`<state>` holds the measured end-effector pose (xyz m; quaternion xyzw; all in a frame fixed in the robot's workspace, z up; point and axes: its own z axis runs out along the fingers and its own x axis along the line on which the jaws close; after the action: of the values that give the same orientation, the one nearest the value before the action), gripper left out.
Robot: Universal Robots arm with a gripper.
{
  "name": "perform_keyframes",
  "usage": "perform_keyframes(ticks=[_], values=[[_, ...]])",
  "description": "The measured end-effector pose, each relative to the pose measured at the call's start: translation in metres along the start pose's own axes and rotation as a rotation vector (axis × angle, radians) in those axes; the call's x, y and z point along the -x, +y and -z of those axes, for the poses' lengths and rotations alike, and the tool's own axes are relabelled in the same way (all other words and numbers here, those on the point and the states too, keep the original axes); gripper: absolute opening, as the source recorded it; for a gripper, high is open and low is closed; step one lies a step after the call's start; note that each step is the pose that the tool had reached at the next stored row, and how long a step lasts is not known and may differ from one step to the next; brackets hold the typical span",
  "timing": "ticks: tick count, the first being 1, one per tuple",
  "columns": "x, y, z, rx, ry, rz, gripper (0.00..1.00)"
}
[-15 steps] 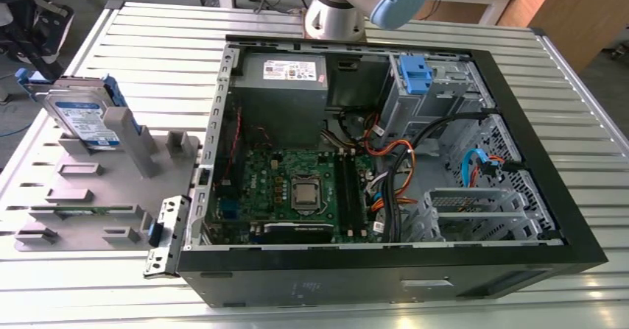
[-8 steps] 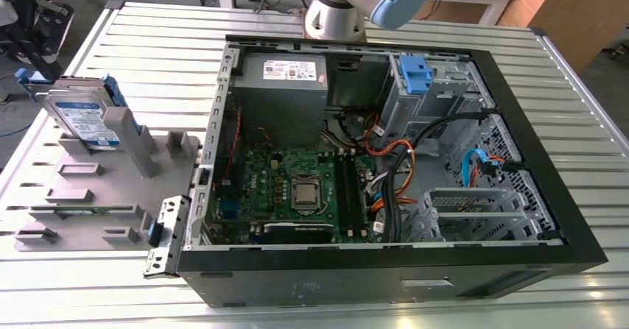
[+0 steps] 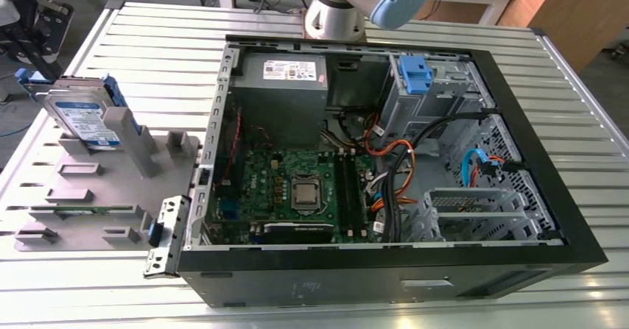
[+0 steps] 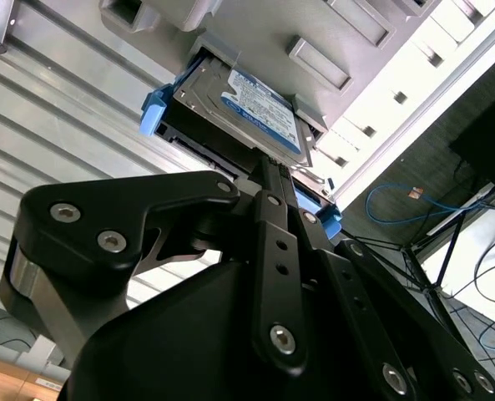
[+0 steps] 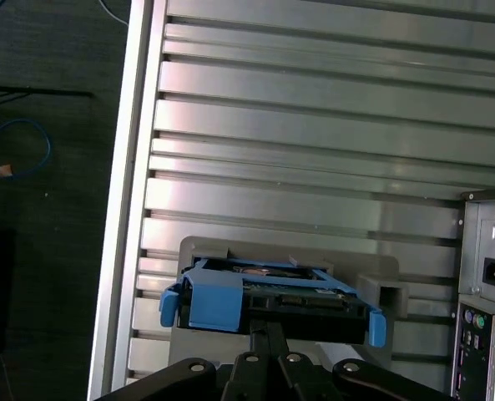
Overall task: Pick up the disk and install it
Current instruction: 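Pick up the disk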
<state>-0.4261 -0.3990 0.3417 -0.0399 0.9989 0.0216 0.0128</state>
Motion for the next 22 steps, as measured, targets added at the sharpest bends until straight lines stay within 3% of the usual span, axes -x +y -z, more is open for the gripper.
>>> perform_keyframes(ticks=[11,22], values=[[0.0000,0.0000,0.0000,0.0005,0.0008,0.019,0.11],[0.0000,0.0000,-0.0001,0.0050,0.0077,0.184,0.11]])
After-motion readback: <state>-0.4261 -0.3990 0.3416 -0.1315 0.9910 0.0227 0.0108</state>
